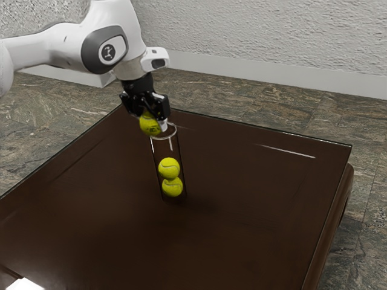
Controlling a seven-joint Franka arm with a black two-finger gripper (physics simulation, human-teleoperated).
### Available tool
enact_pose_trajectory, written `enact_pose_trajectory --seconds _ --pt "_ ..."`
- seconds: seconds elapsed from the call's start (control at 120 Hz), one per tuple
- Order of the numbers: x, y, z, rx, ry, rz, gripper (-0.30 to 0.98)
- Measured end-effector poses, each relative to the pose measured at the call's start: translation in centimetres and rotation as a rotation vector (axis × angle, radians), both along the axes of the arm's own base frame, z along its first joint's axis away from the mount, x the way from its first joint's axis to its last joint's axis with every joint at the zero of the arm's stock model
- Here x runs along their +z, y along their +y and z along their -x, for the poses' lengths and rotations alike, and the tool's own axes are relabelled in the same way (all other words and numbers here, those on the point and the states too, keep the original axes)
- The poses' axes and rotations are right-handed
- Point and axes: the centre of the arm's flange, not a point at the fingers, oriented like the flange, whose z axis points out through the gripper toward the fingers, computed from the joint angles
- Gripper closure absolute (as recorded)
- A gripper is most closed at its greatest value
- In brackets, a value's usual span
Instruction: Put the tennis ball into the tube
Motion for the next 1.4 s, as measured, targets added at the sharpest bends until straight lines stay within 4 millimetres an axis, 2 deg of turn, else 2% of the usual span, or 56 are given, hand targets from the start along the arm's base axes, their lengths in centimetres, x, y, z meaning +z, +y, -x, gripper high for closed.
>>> enact_pose_trajectory --seconds 0.15,0.342,0.533,0.867,1.033,1.1,1.167,1.3,1.4 --pt "-0.2 -0.7 -1.5 -0.024 -0.013 -0.007 0.45" --pt "-1.9 0.4 -4.2 -0.021 -0.007 -0.01 0.44" --pt "-2.6 0.7 -5.0 -0.018 -0.001 -0.011 0.44" --pt "-2.0 0.6 -4.8 -0.023 -0.009 -0.003 0.15" --pt "-1.5 1.0 -4.6 -0.02 -0.014 -0.006 0.07" --pt "-0.7 1.2 -4.0 -0.021 -0.022 -0.015 0.05" --pt "0.7 1.5 -2.5 -0.022 -0.029 -0.036 0.04" --pt "6.8 1.7 1.4 -0.013 -0.072 -0.078 0.02" --pt "9.3 0.9 3.1 -0.021 -0.067 -0.069 0.01"
